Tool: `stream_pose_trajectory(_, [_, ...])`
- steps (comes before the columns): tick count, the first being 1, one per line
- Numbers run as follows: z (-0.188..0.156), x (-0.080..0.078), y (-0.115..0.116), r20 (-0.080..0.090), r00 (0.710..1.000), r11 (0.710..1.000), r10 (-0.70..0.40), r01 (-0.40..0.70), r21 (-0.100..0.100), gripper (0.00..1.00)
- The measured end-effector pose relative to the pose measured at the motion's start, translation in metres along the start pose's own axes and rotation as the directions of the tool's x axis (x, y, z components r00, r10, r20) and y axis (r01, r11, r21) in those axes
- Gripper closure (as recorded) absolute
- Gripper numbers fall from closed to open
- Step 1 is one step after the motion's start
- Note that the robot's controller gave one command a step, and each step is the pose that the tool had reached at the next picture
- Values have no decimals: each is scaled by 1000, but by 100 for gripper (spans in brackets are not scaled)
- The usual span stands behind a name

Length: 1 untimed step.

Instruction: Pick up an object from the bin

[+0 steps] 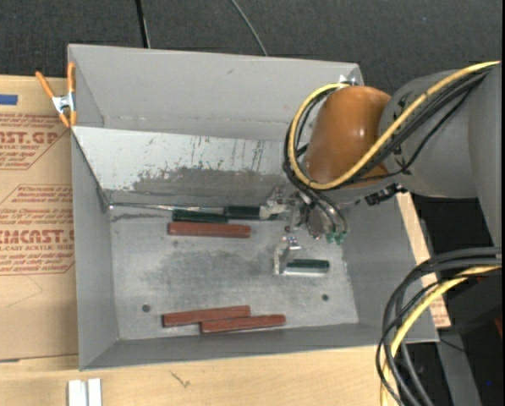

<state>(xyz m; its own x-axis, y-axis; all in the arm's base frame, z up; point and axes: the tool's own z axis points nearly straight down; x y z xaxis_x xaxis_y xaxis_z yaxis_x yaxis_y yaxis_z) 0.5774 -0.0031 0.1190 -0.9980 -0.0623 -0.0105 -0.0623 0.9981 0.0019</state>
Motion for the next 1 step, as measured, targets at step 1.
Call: stream_pose_trajectory(1, [42, 7, -32, -10, 982, 982, -186, 187, 3, 0])
